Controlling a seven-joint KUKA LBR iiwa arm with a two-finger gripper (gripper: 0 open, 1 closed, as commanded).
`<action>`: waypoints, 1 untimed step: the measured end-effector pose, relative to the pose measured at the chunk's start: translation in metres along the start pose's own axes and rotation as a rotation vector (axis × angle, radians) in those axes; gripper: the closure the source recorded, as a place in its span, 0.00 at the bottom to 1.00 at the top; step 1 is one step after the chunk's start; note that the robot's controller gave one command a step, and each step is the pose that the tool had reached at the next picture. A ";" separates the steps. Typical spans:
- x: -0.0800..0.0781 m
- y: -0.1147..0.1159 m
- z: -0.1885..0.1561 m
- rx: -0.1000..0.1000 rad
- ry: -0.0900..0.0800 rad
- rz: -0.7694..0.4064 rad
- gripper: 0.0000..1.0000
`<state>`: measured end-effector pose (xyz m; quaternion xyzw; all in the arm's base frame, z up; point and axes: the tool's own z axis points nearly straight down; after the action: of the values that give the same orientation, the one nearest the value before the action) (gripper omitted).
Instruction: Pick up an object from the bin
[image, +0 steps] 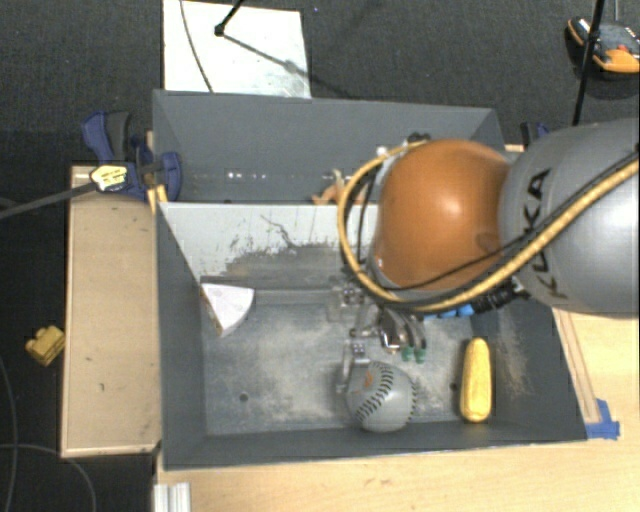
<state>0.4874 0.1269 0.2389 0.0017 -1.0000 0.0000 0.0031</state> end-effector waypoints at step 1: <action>-0.002 -0.001 -0.004 -0.001 -0.008 0.005 0.00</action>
Offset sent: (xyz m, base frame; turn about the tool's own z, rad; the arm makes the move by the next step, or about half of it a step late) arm 0.0321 -0.0755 -0.0754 -0.1422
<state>0.4891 0.1260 0.2434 -0.0007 -1.0000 -0.0005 -0.0011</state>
